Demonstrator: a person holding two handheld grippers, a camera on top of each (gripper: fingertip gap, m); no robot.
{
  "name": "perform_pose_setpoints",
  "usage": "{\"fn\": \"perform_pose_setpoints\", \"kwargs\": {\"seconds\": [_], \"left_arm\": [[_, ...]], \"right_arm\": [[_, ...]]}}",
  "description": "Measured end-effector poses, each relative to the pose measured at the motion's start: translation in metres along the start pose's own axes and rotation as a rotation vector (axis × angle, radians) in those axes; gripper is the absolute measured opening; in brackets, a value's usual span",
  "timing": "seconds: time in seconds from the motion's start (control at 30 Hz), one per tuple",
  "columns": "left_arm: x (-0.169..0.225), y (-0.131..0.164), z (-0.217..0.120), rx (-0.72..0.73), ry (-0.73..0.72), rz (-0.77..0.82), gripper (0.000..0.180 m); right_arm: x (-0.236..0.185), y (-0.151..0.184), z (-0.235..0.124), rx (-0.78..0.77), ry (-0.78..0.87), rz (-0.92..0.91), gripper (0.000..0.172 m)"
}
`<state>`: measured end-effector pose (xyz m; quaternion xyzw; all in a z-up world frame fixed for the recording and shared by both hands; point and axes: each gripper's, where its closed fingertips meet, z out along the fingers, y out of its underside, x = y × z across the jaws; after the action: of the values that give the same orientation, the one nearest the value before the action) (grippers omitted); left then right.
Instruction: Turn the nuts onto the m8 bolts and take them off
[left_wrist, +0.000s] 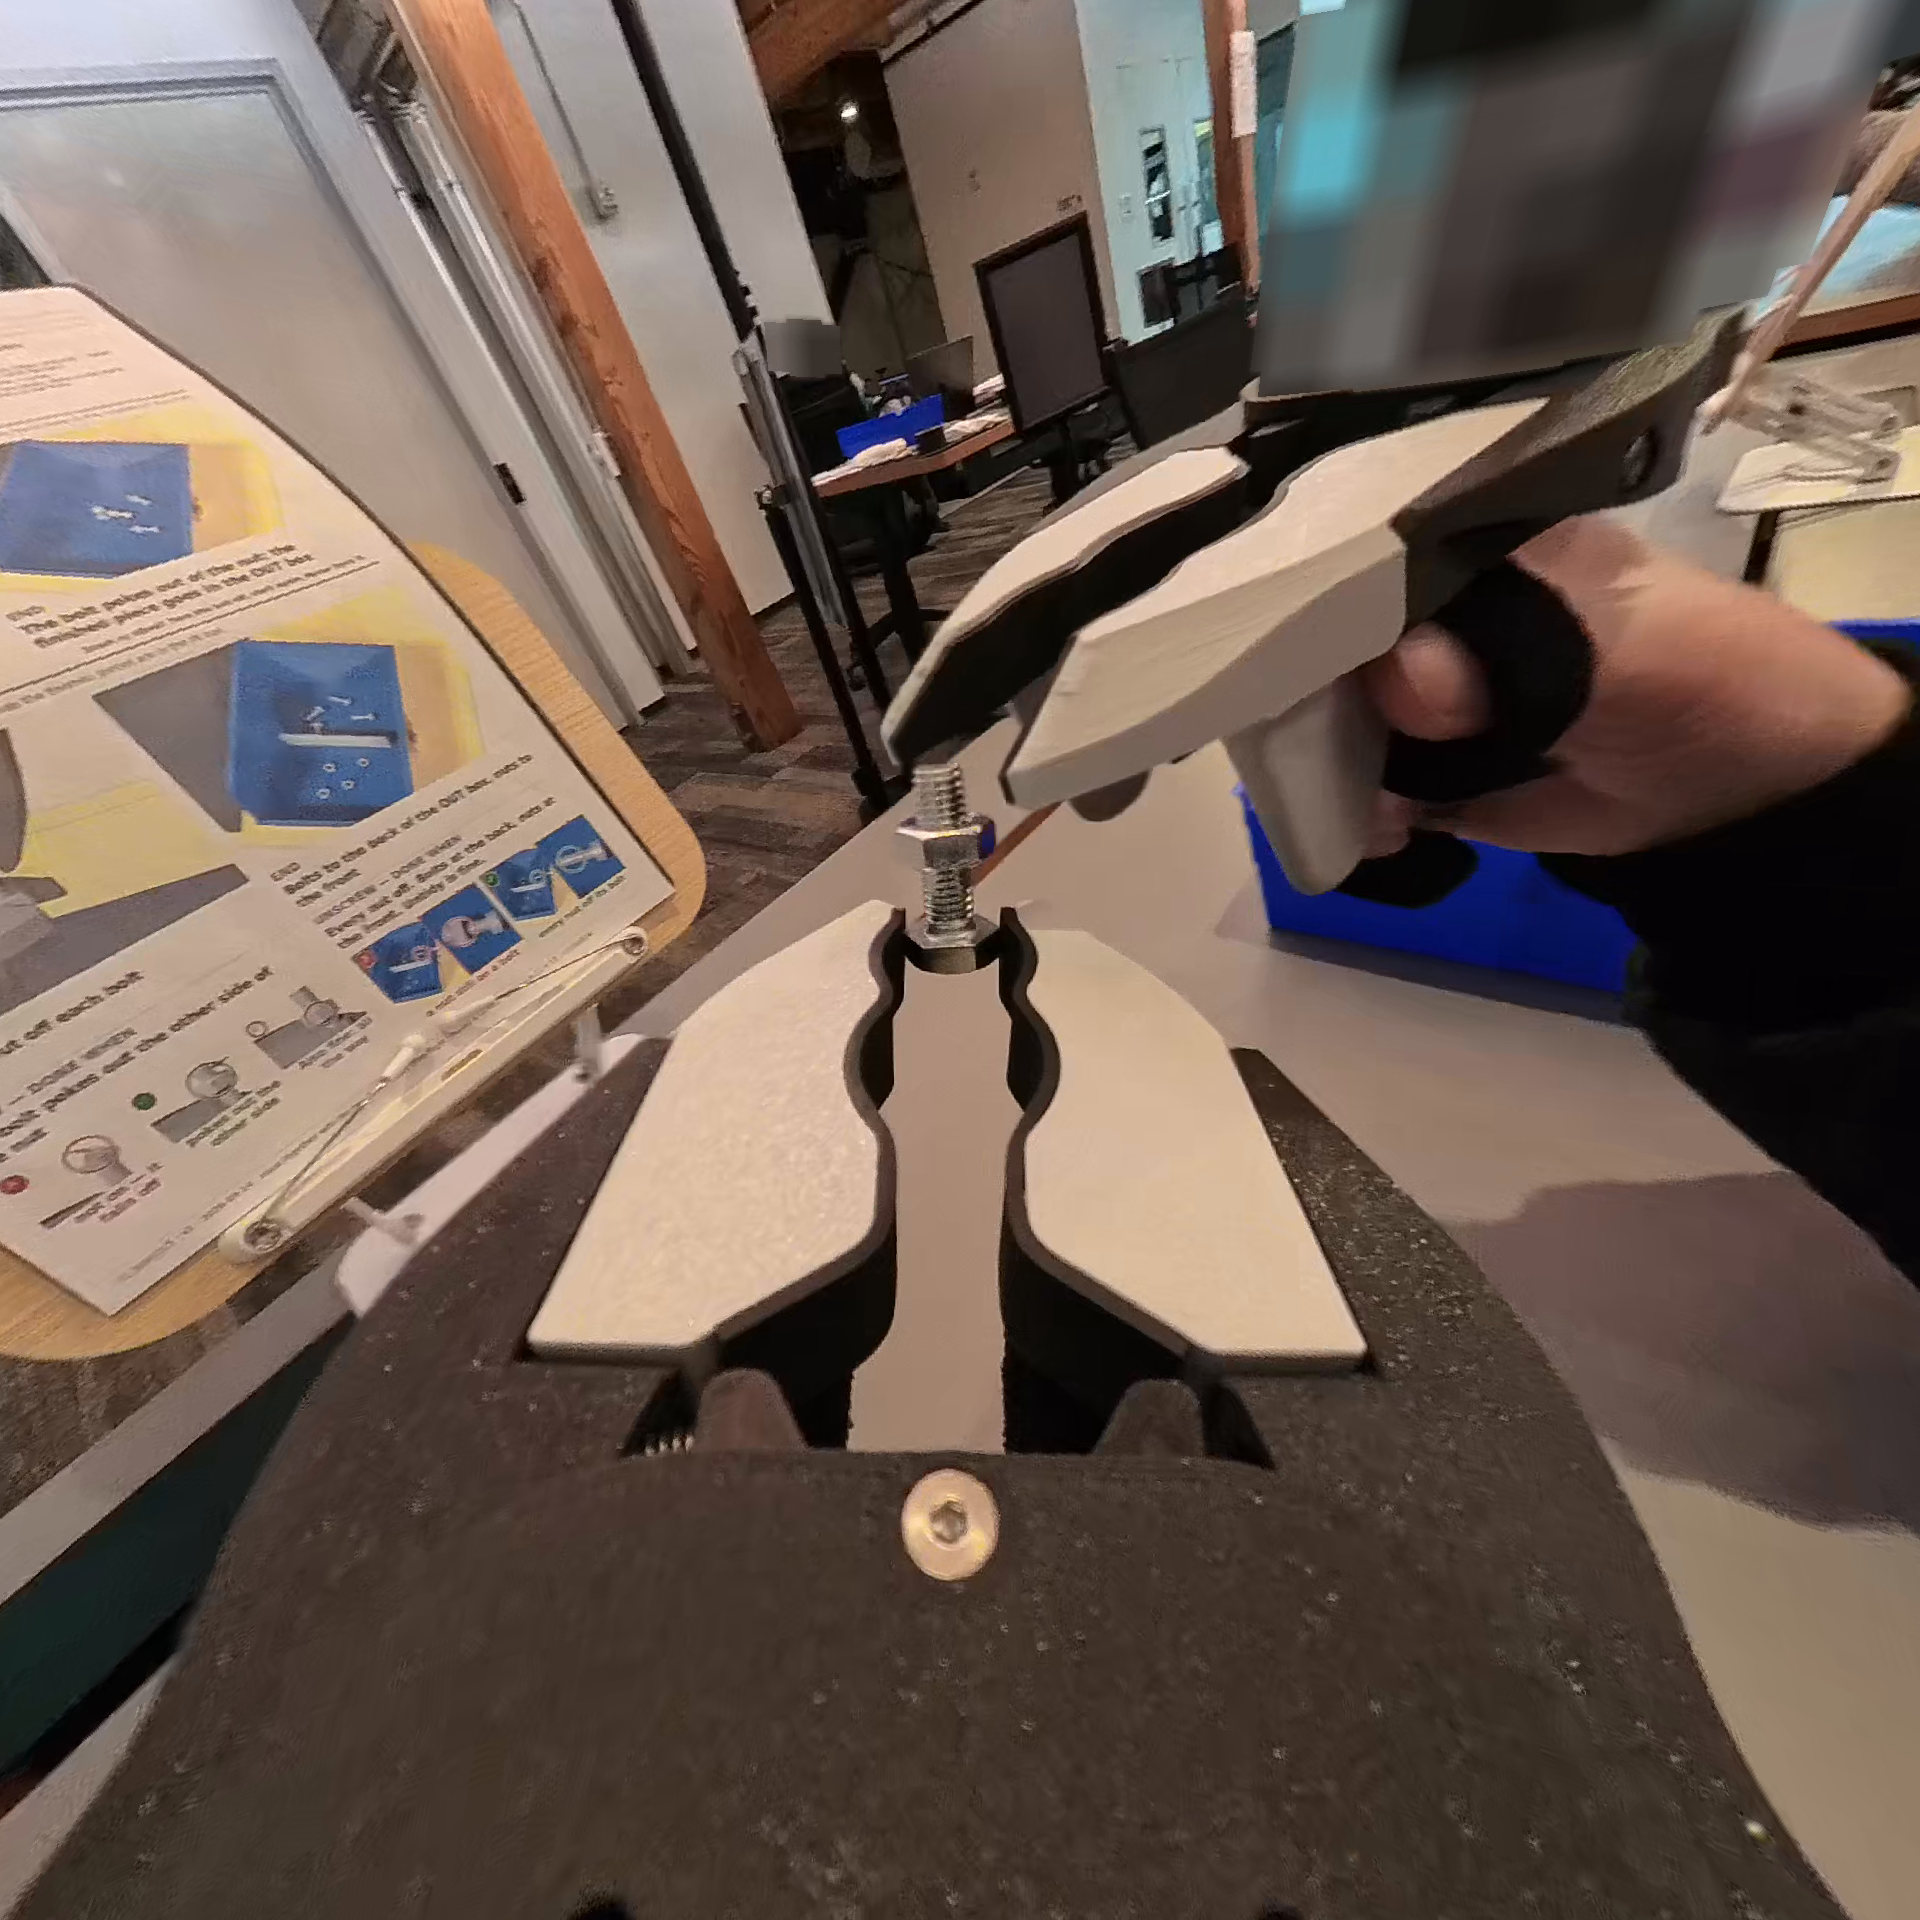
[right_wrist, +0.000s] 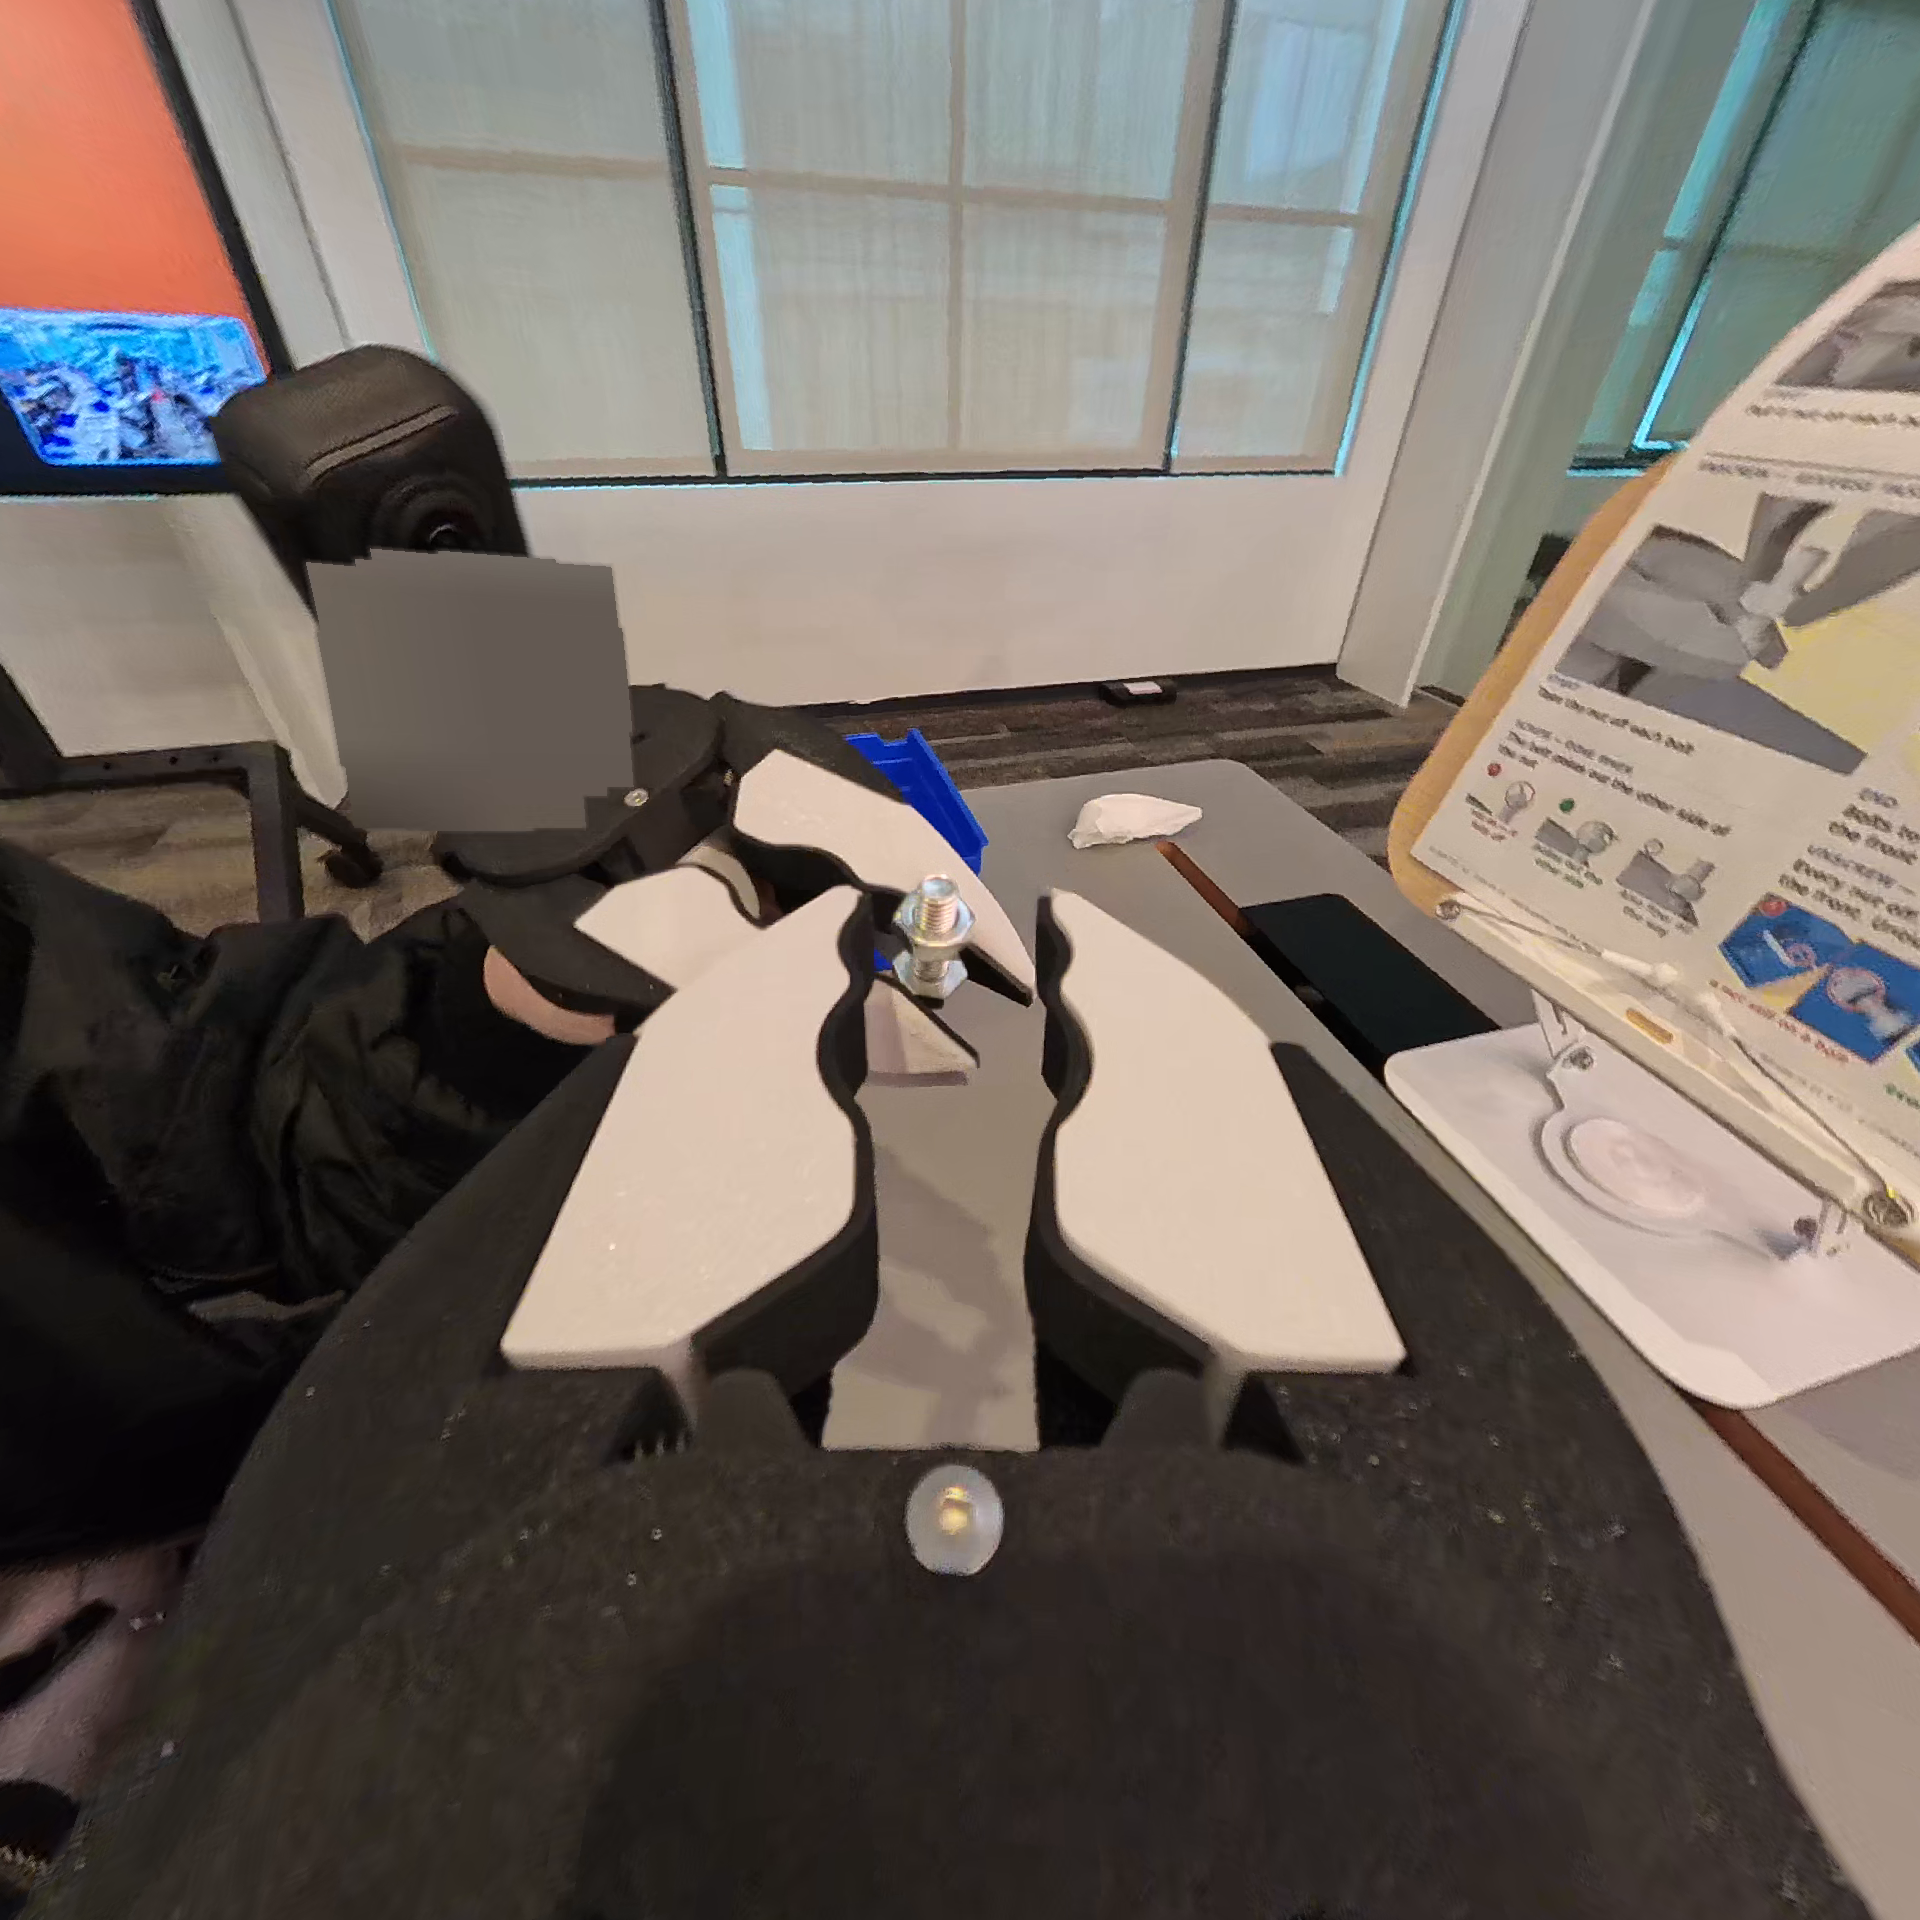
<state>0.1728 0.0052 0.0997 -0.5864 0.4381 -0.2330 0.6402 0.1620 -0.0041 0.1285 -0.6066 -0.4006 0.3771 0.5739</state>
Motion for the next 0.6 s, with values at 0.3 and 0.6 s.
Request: {"fn": "perform_pose_setpoints", "kwargs": {"seconds": [0.3,0.6], "left_arm": [[-0.003,0.002,0.002,-0.015,-0.071,0.070,0.017],[0.042,-0.001,-0.013,-0.035,0.310,-0.021,0.017]], "right_arm": [[-0.002,0.011,0.010,-0.077,0.069,0.117,0.018],[-0.038,0.018,-0.007,-0.144,-0.172,-0.237,0.015]]}}
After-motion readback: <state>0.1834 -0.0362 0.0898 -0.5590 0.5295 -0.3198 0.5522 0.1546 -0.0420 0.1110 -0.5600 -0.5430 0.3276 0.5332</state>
